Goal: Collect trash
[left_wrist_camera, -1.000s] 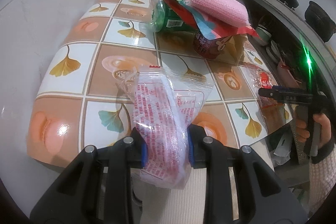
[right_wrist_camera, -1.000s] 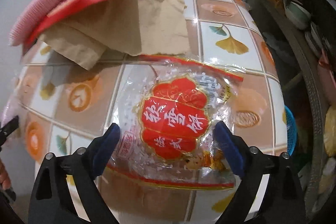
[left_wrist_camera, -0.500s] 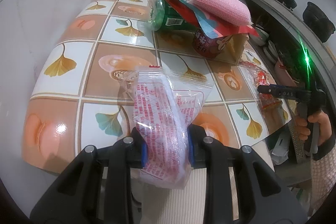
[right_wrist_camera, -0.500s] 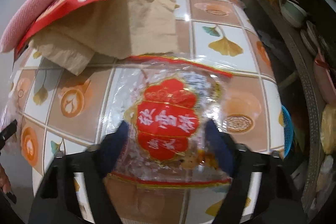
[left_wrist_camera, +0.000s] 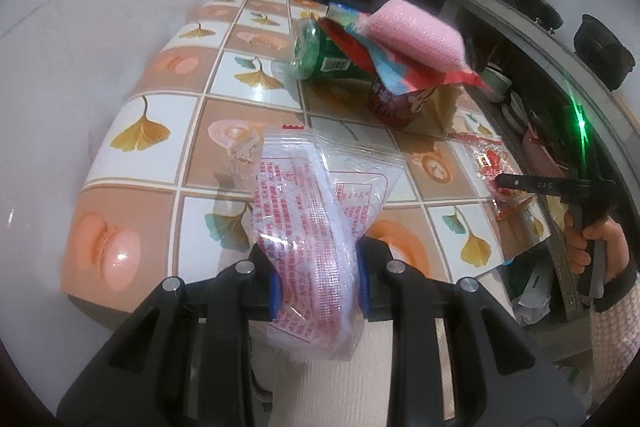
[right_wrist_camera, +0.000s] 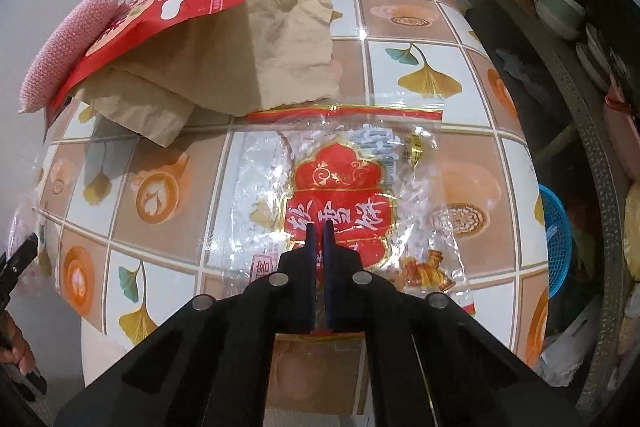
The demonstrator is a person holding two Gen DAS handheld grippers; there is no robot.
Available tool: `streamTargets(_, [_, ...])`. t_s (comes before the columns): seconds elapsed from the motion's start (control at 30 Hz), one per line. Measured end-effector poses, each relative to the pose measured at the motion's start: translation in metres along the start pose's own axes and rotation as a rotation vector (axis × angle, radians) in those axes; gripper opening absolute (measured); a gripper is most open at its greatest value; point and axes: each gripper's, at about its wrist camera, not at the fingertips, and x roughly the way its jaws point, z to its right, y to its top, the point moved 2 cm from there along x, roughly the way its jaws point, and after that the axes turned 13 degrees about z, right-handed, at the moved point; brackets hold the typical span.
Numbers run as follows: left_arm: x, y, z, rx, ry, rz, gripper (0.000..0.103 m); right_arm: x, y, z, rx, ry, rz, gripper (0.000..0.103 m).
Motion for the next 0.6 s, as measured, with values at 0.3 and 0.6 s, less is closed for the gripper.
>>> streamTargets(0.3, [-0.026, 0.003, 0.019, 0.033, -0.020, 0.033, 0.025, -0.031, -0.009, 0.017, 0.063, 0.033, 0.060, 0.001])
streamTargets(0.6, [-0.035, 0.002, 0.037, 0.059, -0.024, 0.029, 0.025, -0.063, -0.023, 0.064, 0.261, 0.142, 0.079, 0.007])
